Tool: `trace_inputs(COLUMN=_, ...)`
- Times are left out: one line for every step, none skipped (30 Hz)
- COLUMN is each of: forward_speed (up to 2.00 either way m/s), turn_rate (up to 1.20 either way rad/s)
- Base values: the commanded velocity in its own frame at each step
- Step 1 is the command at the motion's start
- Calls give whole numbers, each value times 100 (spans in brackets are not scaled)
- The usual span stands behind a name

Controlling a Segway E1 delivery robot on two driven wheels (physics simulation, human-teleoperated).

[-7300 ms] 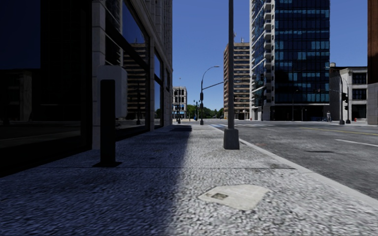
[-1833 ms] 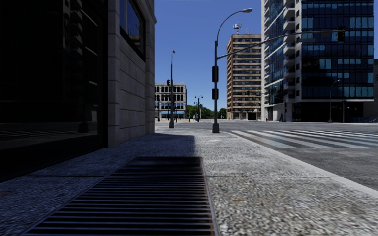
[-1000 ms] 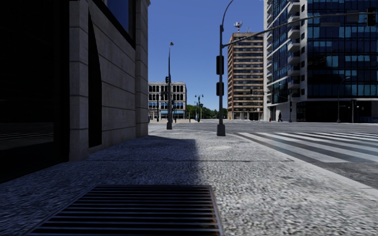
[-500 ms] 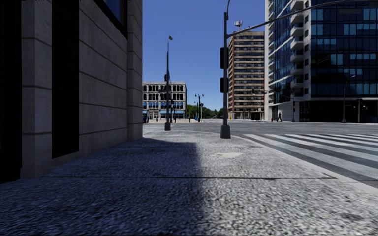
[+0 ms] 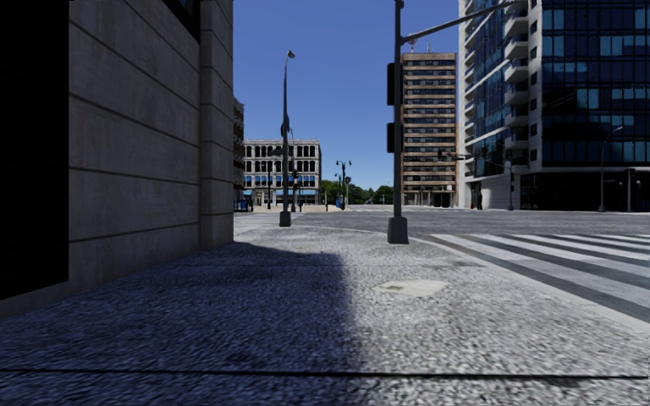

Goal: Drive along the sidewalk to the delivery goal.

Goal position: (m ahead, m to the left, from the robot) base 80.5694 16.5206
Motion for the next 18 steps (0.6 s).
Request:
trace_inputs(forward_speed=200, turn_rate=0)
trace_inputs(forward_speed=200, turn_rate=0)
trace_inputs(forward_speed=200, turn_rate=7)
trace_inputs(forward_speed=200, turn_rate=7)
trace_inputs(forward_speed=200, turn_rate=12)
trace_inputs(forward_speed=200, turn_rate=14)
trace_inputs(forward_speed=200, turn_rate=17)
trace_inputs(forward_speed=200, turn_rate=19)
trace_inputs(forward_speed=200, turn_rate=19)
trace_inputs(forward_speed=200, turn_rate=20)
trace_inputs(forward_speed=200, turn_rate=21)
trace_inputs(forward_speed=200, turn_rate=21)
trace_inputs(forward_speed=200, turn_rate=21)
trace_inputs(forward_speed=200, turn_rate=21)
trace_inputs(forward_speed=200, turn_rate=21)
trace_inputs(forward_speed=200, turn_rate=21)
trace_inputs(forward_speed=200, turn_rate=21)
trace_inputs(forward_speed=200, turn_rate=21)
